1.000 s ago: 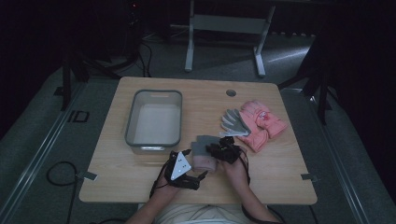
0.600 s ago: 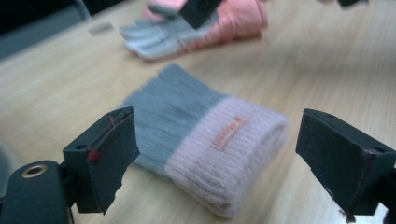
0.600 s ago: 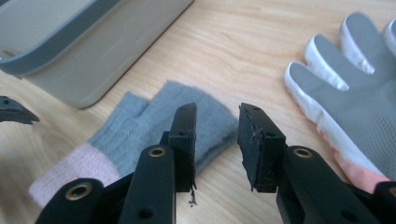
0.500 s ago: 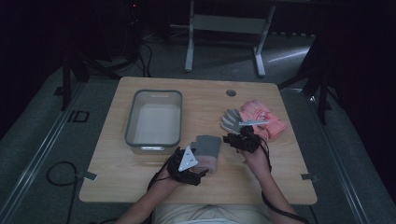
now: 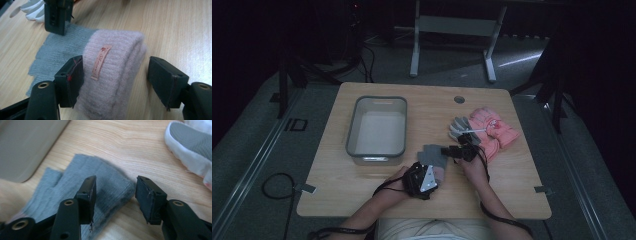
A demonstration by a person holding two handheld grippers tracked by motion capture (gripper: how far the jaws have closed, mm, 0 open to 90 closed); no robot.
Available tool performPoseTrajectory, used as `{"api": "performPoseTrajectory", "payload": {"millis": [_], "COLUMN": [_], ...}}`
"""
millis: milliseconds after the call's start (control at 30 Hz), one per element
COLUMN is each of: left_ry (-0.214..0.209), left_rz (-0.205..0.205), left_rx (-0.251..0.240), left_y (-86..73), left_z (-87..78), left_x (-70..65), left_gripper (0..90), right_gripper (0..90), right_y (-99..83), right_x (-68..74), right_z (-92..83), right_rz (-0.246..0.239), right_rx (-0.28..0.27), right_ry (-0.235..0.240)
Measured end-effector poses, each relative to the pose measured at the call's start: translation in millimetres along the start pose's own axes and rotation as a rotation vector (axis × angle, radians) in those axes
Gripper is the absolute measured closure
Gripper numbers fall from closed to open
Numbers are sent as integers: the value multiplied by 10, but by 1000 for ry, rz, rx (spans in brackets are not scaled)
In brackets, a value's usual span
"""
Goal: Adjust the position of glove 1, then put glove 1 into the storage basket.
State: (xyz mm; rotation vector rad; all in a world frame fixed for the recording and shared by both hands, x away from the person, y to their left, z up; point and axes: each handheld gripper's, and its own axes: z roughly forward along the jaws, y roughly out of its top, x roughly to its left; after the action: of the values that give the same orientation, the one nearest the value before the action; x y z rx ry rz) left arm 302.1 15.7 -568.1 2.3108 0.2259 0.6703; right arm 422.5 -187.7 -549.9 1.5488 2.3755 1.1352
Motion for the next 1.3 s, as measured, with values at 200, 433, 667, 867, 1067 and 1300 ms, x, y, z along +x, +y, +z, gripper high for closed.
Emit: {"api": "performPoseTrajectory", "payload": {"millis": [200, 433, 667, 867, 1067, 1300], "left_ry": [32, -81, -156, -182, -215, -183], "left_rz": [50, -49, -105, -125, -96, -44], "left_rx": [12, -13, -11, -3, -12, -30], "left_y": [-2, -43, -54, -50, 118, 371], "left_z": [0, -41, -41, -93, -202, -411], "left_x": [-25, 156, 283, 324, 440, 687], "left_gripper": [478, 669, 693, 697, 700, 700], "right_gripper": [503, 585, 685, 737, 744, 744], "right_y": [1, 27, 200, 226, 254, 480], "right_x": [27, 62, 121, 156, 181, 225], "right_z": [44, 193, 320, 235, -44, -351], "right_rz": [30, 91, 63, -5, -25, -48], "right_rx": [-1, 22, 44, 48, -13, -95], "right_ry": [-3, 201, 246, 240, 253, 243]}}
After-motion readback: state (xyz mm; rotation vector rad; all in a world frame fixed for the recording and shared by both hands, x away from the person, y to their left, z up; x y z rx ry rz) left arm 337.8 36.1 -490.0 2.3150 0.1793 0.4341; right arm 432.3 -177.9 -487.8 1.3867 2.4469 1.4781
